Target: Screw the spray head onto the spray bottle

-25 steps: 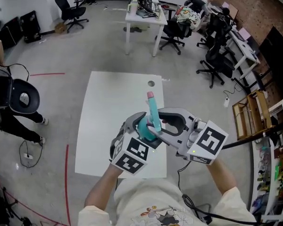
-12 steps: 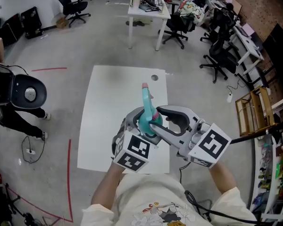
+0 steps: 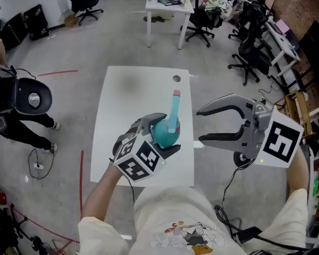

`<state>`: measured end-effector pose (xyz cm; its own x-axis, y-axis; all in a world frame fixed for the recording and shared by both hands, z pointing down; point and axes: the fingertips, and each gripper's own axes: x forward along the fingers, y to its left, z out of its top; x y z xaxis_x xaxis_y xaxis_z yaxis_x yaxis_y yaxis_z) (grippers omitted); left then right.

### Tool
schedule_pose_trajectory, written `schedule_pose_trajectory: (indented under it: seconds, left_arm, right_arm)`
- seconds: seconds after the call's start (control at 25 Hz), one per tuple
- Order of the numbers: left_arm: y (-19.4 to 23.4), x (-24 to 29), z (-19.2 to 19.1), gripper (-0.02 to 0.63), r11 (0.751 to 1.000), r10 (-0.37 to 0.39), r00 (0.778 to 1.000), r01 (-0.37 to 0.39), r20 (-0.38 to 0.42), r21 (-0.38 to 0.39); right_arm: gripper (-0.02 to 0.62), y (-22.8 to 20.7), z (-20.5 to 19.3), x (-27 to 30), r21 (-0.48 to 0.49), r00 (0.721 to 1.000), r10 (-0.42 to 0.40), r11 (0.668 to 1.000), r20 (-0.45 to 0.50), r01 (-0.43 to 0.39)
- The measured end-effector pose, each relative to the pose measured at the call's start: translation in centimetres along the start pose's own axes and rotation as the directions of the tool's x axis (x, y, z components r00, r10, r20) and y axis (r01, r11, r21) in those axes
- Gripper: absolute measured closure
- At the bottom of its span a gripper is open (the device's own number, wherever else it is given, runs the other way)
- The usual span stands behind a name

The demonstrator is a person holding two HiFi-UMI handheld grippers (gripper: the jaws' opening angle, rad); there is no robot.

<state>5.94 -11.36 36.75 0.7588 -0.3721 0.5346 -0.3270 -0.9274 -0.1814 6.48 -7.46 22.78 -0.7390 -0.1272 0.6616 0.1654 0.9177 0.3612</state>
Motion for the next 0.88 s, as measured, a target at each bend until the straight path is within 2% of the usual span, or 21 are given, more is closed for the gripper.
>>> schedule_pose_trajectory:
  seconds: [0.12,0.24,0.36,0.48,0.56,0.76,0.88]
  left_arm:
    - [-2.1,0.3,-0.6,0.195,0.993,-0.1,0.995,0.101,-0.018,0.056]
    - [-4.5,0.1,-0.8,0.195,0.977,-0.184,0.983,0.185,-0.022,0.11]
    - [-6.4,0.2,-0.6,0.195,0.958,-0.235,0.971,0.237,-0.033,0.16]
    - [-7.4,0.2,-0.4,0.195,0.948,-0.253,0.966,0.257,-0.046,0.188]
    - [-7.7,0.1,-0.1,0.195,0.945,-0.256,0.966,0.259,-0.04,0.2]
    - [-8.1,-0.2,0.6,0.195,0.945,-0.252,0.968,0.251,-0.022,0.21]
    - [-8.2,-0.6,0.6,0.195,0.944,-0.254,0.967,0.251,-0.015,0.215]
  right_arm:
    - [0.414,-0.1,1.6,-0.7,-0.143,0.988,0.129,0.98,-0.083,-0.14]
    - [0.414,0.8,3.3,0.0,-0.179,0.952,0.276,0.938,-0.136,-0.297]
    - [0.414,2.2,2.5,1.3,-0.132,0.885,0.402,0.889,-0.234,-0.438]
    - [0.414,4.2,0.6,2.2,-0.1,0.79,0.491,0.823,-0.367,-0.559]
    - [0.414,5.1,0.1,2.8,-0.096,0.748,0.523,0.791,-0.408,-0.605]
    - [0.416,7.0,-0.4,3.7,-0.031,0.677,0.597,0.74,-0.431,-0.672]
    - [0.417,7.5,-0.1,3.8,0.011,0.65,0.626,0.724,-0.43,-0.69]
